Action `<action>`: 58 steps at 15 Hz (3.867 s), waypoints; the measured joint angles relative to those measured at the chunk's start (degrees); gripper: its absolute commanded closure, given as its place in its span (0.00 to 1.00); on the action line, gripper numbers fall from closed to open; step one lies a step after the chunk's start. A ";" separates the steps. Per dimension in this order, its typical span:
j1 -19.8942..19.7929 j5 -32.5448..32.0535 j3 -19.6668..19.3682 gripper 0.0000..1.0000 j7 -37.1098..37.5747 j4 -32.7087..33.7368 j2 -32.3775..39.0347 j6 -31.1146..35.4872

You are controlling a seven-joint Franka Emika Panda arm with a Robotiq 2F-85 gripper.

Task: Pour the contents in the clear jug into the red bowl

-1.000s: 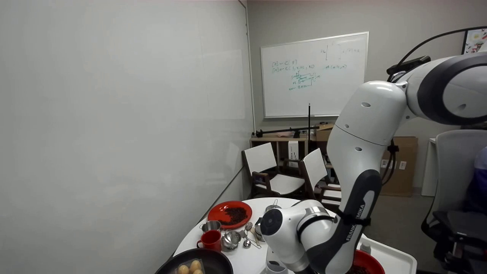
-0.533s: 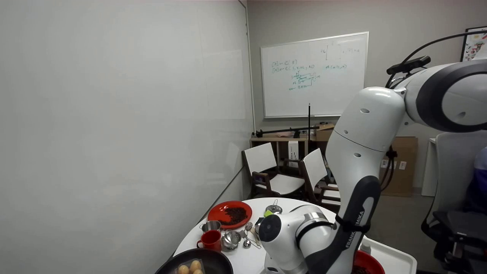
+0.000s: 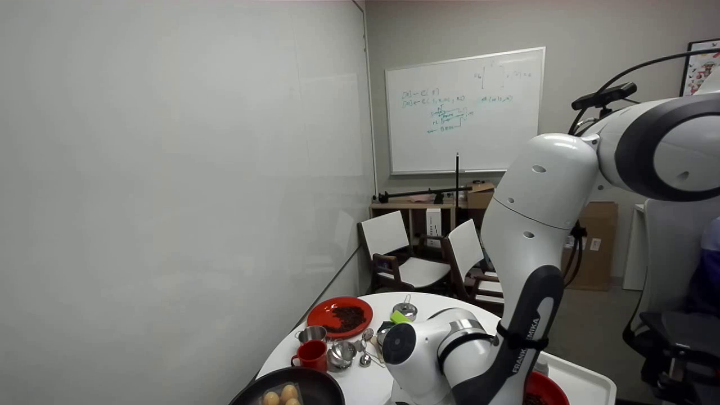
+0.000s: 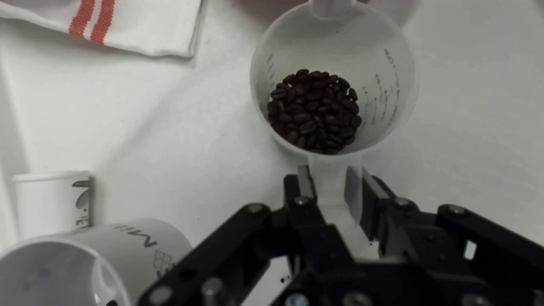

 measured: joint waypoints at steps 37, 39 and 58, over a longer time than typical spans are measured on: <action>-16.07 12.54 1.39 0.90 -6.97 -31.30 -34.05 13.95; -16.76 12.80 1.28 0.90 -6.97 -32.49 -34.47 17.08; -32.46 25.51 11.96 0.90 -12.15 -52.15 -48.52 38.85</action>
